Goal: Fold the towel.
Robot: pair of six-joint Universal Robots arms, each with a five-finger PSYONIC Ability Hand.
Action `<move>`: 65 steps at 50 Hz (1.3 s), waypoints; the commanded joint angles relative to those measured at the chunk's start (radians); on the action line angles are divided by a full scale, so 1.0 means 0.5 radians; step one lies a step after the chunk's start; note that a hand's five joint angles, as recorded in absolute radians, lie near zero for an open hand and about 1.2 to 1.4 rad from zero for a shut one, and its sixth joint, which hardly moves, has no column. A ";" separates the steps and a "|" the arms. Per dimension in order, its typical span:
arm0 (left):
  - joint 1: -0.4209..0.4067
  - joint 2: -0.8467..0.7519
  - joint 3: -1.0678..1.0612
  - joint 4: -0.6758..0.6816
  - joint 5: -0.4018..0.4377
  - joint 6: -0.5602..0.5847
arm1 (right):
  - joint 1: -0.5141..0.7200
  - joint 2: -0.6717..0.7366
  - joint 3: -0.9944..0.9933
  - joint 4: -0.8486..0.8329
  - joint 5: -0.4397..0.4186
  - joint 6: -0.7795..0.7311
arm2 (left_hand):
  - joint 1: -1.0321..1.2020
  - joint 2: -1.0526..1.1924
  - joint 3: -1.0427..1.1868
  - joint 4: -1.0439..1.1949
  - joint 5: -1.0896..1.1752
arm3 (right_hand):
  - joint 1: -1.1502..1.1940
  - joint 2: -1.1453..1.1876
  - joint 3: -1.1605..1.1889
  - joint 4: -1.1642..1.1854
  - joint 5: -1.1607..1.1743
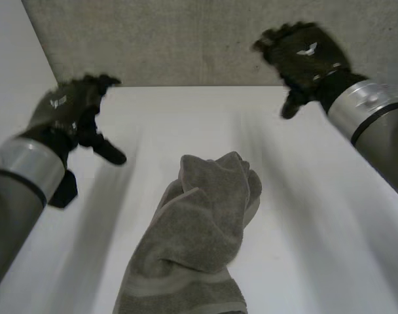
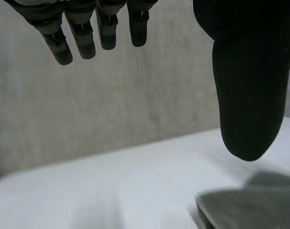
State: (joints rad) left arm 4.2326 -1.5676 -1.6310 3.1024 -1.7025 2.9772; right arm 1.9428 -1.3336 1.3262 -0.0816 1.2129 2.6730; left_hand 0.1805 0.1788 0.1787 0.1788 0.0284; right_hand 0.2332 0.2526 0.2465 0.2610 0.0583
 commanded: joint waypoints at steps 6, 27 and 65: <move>-0.010 -0.162 -0.444 0.081 0.003 -0.291 | 0.038 0.578 -0.235 0.191 -0.567 -0.087 | 0.072 0.075 0.076 0.075 0.027 | -0.091 -0.130 -0.117 -0.147 -0.090; -0.246 -0.783 -0.401 0.075 0.021 -0.291 | 0.336 1.170 -0.554 0.669 -0.741 -0.243 | 1.064 1.068 1.068 1.068 1.019 | 0.570 0.531 0.543 0.514 0.570; -0.215 -0.562 0.246 1.171 -0.010 0.544 | 0.189 0.378 -0.054 -0.455 0.042 0.392 | 2.432 2.435 2.435 2.435 2.387 | 2.326 2.287 2.300 2.270 2.327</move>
State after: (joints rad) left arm 4.1117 -1.8176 -1.3567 3.6872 -1.7124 3.2534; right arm 2.0295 -1.2451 1.2634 -0.5525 1.3530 2.9324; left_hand 1.1361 1.2120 0.9468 1.2175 1.0192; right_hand 1.3567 1.3304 1.3388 1.3333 1.1480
